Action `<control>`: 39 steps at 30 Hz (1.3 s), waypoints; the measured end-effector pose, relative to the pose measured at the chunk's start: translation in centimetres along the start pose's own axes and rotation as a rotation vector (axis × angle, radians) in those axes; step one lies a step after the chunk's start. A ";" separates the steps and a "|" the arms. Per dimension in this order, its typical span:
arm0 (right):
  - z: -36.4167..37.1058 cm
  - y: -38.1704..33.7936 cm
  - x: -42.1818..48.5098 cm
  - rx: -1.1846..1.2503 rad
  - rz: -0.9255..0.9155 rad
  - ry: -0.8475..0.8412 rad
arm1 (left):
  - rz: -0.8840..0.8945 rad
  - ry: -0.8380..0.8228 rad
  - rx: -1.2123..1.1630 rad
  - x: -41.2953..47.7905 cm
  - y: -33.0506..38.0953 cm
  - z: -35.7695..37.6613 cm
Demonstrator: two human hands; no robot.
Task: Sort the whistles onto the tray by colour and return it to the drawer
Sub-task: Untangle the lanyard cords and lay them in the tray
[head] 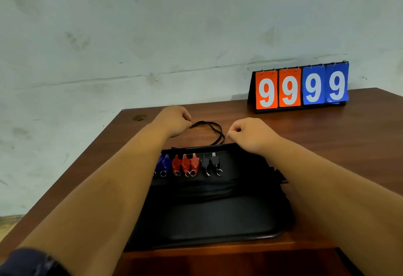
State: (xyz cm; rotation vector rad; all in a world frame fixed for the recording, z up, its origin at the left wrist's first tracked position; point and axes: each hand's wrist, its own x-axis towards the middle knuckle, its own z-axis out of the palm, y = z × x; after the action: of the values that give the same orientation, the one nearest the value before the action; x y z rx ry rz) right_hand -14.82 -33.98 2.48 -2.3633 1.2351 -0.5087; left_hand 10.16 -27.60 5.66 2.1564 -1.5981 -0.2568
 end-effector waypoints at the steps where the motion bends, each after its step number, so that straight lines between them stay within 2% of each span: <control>1: 0.2 0.1 0.5 -0.024 0.014 -0.013 | 0.001 -0.009 0.031 0.9 0.3 0.5; 5: 1.0 0.0 2.3 -0.224 0.013 -0.049 | -0.033 -0.106 0.194 3.9 0.9 2.2; 9: 0.7 -1.2 3.3 -0.306 0.026 -0.109 | -0.095 -0.133 0.304 5.7 0.4 3.7; 17: 0.7 -2.4 3.3 -0.368 0.045 -0.165 | -0.076 -0.089 0.291 6.4 0.0 3.9; 20: 0.8 -2.4 3.0 -0.351 0.058 -0.151 | -0.054 -0.150 0.306 6.0 0.1 3.5; 23: 0.6 -2.1 2.6 -0.294 0.084 -0.141 | -0.017 -0.151 0.232 5.0 0.1 2.4; 29: 0.2 -2.8 1.5 -0.209 0.153 -0.153 | 0.116 0.031 0.020 0.7 2.5 -2.1; 36: -1.8 -7.3 -1.6 0.284 0.005 0.148 | 0.228 0.141 -0.074 -5.2 6.0 -8.5; 39: -3.4 -9.8 -3.3 0.504 -0.061 0.156 | 0.254 0.187 -0.110 -7.5 7.3 -11.1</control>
State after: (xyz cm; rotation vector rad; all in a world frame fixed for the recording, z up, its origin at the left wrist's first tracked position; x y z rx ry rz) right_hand -11.65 -26.83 10.04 -1.9628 0.9564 -0.9190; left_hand 5.99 -19.60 17.96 1.8157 -1.6846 -0.0591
